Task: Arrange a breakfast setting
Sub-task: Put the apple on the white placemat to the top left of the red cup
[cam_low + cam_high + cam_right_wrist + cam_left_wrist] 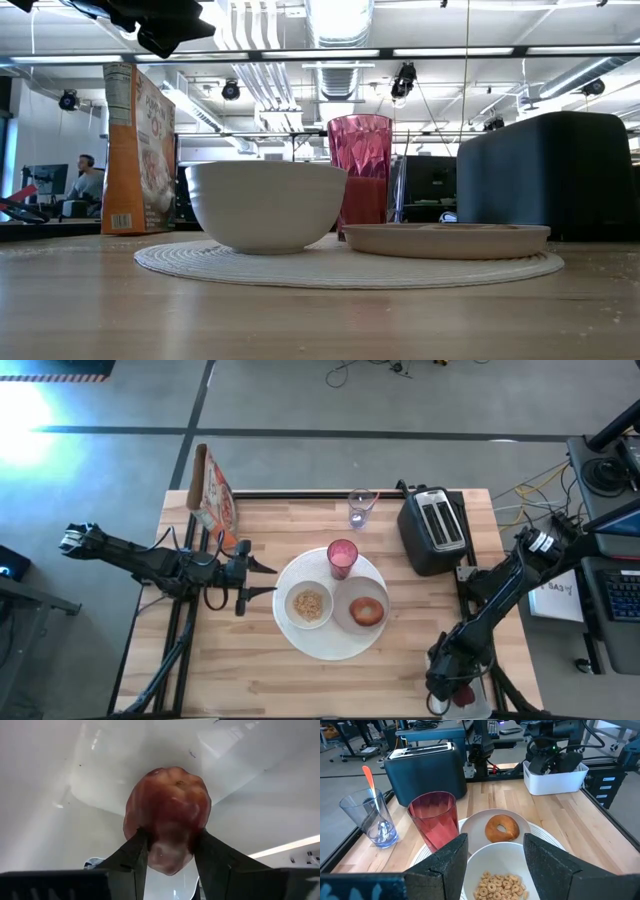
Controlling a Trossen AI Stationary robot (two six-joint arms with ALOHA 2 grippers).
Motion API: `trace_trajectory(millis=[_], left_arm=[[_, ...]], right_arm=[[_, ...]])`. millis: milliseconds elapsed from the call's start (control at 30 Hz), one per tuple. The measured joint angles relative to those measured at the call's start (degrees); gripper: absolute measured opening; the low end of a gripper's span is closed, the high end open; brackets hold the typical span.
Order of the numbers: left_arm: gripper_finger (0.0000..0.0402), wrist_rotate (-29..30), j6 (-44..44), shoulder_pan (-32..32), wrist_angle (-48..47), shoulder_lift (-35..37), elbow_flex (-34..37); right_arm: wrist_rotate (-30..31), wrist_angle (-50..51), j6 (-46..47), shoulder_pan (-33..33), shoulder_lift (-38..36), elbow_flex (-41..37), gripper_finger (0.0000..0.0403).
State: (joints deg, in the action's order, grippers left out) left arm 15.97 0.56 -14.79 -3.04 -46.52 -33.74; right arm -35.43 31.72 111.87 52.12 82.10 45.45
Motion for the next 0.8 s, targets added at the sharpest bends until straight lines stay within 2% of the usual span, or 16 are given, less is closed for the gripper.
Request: trace_trajectory(millis=[400,500,700,800], left_arm=[[0.0176,-0.01,0.20,0.00,0.02,0.00,0.00],[0.0176,-0.01,0.23,0.00,0.01,0.00,0.00],[0.0176,-0.01,1.01,0.00,-0.01,0.00,0.00],[0.0176,-0.01,1.01,0.00,-0.03,0.00,0.00]], right_arm=[[3.17,-0.85,-1.52,0.04,-6.65,2.03,0.0119],[10.06,-0.99,-3.16,0.09,-9.90,3.41,0.0119],[30.19,2.75,-4.01,0.03,-15.67,5.92,0.0118],[35.48,4.57,-4.82,0.00,-17.29,6.45,0.0118]])
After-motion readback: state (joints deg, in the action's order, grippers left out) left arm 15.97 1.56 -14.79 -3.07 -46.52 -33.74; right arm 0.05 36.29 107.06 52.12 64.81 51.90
